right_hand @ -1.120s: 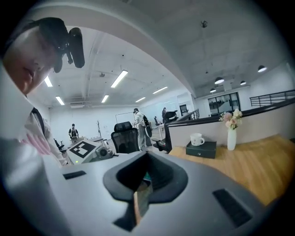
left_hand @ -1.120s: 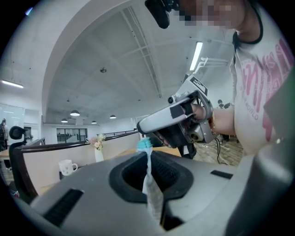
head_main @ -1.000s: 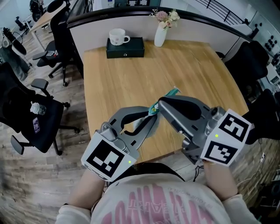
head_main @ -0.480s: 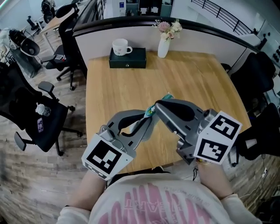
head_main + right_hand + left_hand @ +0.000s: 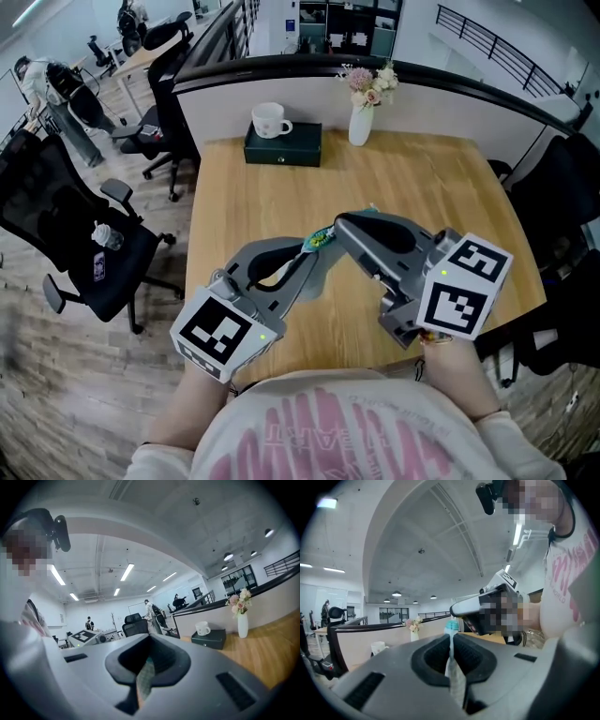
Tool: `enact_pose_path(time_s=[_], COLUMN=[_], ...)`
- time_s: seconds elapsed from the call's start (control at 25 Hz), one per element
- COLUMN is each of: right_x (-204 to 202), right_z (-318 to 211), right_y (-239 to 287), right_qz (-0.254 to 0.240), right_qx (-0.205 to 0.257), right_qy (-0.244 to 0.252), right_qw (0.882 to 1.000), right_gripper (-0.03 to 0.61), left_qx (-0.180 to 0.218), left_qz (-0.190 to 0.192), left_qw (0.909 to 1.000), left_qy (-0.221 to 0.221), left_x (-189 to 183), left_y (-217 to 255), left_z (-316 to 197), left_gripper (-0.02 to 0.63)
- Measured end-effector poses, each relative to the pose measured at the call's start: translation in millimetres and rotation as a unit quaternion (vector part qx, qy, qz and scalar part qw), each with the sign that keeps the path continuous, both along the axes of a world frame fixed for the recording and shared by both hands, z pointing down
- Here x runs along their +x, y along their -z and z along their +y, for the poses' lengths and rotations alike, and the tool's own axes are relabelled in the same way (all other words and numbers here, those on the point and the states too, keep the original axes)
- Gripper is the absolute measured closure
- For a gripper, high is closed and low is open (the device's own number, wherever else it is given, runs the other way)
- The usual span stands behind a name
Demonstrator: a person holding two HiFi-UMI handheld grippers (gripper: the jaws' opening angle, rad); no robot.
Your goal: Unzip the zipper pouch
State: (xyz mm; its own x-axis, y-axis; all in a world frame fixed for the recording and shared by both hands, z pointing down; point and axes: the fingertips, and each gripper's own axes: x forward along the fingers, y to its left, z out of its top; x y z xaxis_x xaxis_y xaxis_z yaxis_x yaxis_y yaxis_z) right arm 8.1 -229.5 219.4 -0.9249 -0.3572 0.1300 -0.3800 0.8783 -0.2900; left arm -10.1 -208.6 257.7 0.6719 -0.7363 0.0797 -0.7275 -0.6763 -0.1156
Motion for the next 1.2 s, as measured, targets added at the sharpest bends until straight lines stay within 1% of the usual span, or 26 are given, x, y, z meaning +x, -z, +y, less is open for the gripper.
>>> enact_pose_path(time_s=[0.16,0.32,0.48,0.6,0.72,1.2], right_x=[4,10,13,13,14,25], right_z=[-12,-25,-35,-39,-45,-64], right_y=[5,4,1,-1,-6,-25], right_qz=[0.002,0.001,0.008,0.004,0.015,0.033], right_qx=[0.013,0.014,0.019,0.014,0.018,0.000], right_qy=[0.001,-0.007,-0.018,-0.022,-0.037,-0.071], right_qw=[1.000,1.000,1.000,1.000,0.999,0.997], right_gripper=[0.580,0.580,0.580,0.580,0.580,0.580], left_qx=[0.001,0.008,0.001,-0.006,-0.008,-0.025], left_qz=[-0.003,0.006,0.019,0.027,0.028,0.035], left_qw=[0.9999,0.9998,0.9996,0.9995,0.9995,0.9990], left_qy=[0.014,0.015,0.019,0.017,0.016,0.012], left_x=[0,1,-2,-6,-9,-14], left_y=[4,10,11,10,9,-1], left_z=[-7,-15,-21,-23,-23,-32], left_gripper=[0.601,0.601,0.601,0.601,0.601,0.601])
